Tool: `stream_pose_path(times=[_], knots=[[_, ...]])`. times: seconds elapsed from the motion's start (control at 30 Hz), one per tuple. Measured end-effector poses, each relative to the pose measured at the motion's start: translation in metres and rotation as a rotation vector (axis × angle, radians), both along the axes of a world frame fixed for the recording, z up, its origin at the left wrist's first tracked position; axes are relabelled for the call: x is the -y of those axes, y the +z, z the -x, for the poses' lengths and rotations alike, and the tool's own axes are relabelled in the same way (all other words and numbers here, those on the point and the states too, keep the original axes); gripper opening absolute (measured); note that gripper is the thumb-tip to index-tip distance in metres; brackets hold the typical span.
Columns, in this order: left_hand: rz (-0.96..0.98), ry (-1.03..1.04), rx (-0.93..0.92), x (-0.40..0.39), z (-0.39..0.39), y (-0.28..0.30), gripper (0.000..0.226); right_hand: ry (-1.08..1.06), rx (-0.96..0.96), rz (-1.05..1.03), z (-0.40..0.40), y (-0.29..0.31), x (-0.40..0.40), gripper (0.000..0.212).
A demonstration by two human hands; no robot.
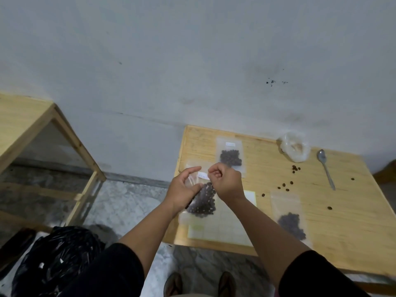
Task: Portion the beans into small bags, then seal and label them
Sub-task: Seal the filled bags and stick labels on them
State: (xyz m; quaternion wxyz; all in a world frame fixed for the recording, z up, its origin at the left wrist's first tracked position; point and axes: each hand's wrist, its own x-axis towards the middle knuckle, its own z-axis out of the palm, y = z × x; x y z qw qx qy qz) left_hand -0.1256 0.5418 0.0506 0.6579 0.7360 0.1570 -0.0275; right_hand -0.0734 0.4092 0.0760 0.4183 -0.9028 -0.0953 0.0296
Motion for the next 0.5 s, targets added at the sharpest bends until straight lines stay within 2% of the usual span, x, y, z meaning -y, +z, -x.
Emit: stream_pose_path(times=[0.1, 0.23, 0.37, 0.43, 0.5], knots=[[0.01, 0.013, 0.022, 0.002, 0.001, 0.002, 0.037, 0.007, -0.006, 0.012, 0.003, 0.004, 0.001, 0.01], [0.018, 0.13, 0.061, 0.007, 0.002, 0.006, 0.017, 0.013, 0.022, 0.009, 0.008, 0.008, -0.001, 0.009], [-0.007, 0.211, 0.04, 0.009, -0.001, 0.008, 0.015, 0.004, 0.11, 0.021, 0.016, 0.006, -0.004, 0.011], [0.013, 0.248, 0.046, 0.009, -0.003, 0.01, 0.016, -0.07, 0.138, -0.05, 0.022, 0.003, -0.005, 0.011], [0.044, 0.272, 0.047, 0.01, -0.005, 0.011, 0.017, -0.155, 0.055, -0.152, 0.028, 0.001, -0.007, 0.01]])
